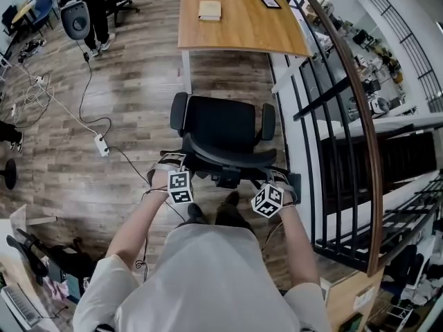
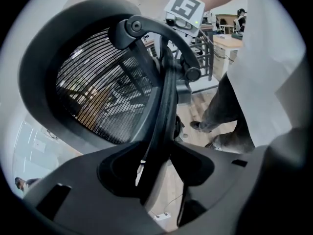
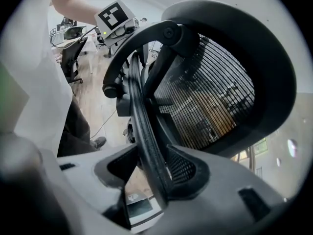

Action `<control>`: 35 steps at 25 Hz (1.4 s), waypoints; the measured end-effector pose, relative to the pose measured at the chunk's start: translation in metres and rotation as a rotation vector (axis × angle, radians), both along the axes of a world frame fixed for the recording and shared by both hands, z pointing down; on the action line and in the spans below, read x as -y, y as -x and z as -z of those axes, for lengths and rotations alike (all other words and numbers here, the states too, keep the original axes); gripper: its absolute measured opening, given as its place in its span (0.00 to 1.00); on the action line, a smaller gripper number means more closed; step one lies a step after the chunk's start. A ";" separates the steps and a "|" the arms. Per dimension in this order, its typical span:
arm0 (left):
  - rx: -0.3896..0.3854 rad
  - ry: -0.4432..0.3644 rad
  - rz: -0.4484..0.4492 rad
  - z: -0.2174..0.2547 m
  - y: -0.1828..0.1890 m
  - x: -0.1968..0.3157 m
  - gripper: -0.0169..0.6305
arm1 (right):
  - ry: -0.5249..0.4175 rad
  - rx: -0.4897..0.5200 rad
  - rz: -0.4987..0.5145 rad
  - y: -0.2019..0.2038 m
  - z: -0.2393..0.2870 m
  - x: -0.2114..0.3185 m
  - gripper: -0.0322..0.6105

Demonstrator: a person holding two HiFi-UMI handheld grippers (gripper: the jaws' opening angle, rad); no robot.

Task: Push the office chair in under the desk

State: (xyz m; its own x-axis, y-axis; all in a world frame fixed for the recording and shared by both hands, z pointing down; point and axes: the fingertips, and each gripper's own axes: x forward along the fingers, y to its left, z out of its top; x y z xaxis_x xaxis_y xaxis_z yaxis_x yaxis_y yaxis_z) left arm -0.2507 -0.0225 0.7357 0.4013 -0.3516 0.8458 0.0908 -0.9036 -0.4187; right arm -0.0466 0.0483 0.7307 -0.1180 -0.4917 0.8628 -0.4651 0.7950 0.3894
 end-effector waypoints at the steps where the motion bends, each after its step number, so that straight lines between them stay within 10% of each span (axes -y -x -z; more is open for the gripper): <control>1: -0.001 -0.005 -0.001 0.001 -0.002 0.002 0.32 | 0.001 0.000 -0.002 -0.002 0.001 0.002 0.34; 35: 0.010 -0.017 -0.007 -0.001 -0.130 0.132 0.31 | -0.055 -0.018 0.045 -0.130 0.001 0.133 0.34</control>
